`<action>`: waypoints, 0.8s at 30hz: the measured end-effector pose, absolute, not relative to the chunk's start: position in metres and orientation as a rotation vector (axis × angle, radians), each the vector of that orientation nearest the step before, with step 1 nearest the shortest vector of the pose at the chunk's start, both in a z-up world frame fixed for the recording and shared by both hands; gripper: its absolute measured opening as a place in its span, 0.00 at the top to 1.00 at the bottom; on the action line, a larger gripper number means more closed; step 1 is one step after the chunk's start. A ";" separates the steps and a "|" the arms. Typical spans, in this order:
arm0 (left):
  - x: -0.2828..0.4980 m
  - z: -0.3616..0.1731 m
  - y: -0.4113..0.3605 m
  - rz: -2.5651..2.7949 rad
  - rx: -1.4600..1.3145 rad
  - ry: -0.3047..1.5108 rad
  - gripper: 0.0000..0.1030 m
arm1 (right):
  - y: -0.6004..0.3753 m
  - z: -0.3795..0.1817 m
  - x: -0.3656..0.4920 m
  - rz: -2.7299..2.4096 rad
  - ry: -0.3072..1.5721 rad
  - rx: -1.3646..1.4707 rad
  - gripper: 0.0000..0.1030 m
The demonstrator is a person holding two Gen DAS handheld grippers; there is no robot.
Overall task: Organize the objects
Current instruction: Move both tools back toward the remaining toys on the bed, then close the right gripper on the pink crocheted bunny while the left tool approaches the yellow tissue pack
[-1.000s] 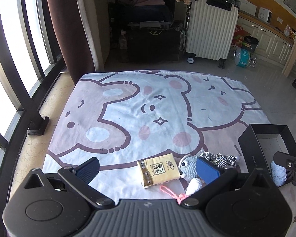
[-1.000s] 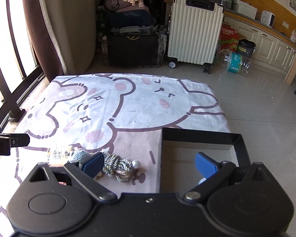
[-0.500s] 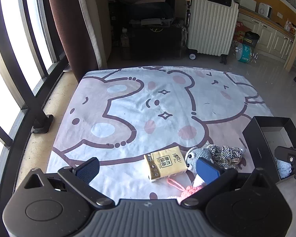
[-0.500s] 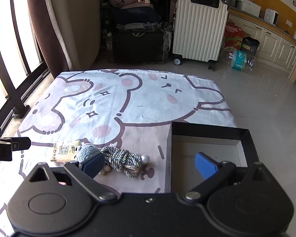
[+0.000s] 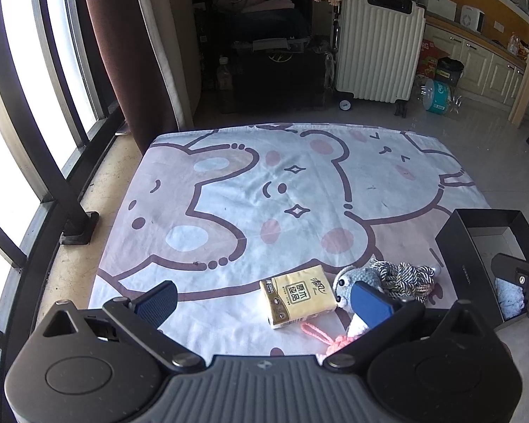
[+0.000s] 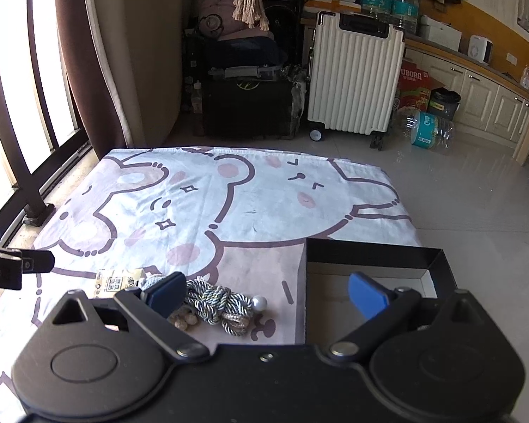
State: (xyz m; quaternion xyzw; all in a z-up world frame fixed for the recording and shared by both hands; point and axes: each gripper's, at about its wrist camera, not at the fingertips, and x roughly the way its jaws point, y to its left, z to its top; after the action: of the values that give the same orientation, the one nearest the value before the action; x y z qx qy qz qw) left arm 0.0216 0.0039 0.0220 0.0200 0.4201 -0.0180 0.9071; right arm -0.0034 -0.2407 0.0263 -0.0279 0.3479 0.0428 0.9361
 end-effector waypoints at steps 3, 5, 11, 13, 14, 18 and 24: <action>0.024 0.016 0.002 -0.042 0.032 0.880 0.00 | -0.243 0.023 0.000 0.130 0.731 -0.022 0.03; 0.026 0.012 0.002 -0.031 0.029 0.877 0.00 | -0.243 0.019 0.002 0.155 0.745 -0.009 0.03; 0.048 -0.009 0.011 -0.001 -0.006 0.879 0.00 | -0.234 0.007 0.004 0.264 0.769 -0.045 0.03; 0.063 -0.015 0.012 0.003 -0.017 0.894 0.00 | -0.226 0.001 0.009 0.330 0.791 -0.068 0.11; 0.071 -0.017 0.013 0.000 -0.017 0.894 0.00 | -0.222 -0.001 0.012 0.361 0.800 -0.081 0.12; 0.102 -0.029 0.012 -0.004 0.025 0.913 0.00 | -0.206 -0.015 0.029 0.456 0.844 -0.136 0.19; 0.134 -0.050 0.012 0.006 0.086 0.956 0.00 | -0.189 -0.039 0.056 0.578 0.945 -0.183 0.30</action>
State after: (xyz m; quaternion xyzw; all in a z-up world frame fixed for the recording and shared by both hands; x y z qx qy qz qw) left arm 0.1342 0.0121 -0.0497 0.0416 0.4600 0.0029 0.8870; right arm 0.0559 -0.1895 -0.0387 -0.0867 0.4483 0.2740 0.8464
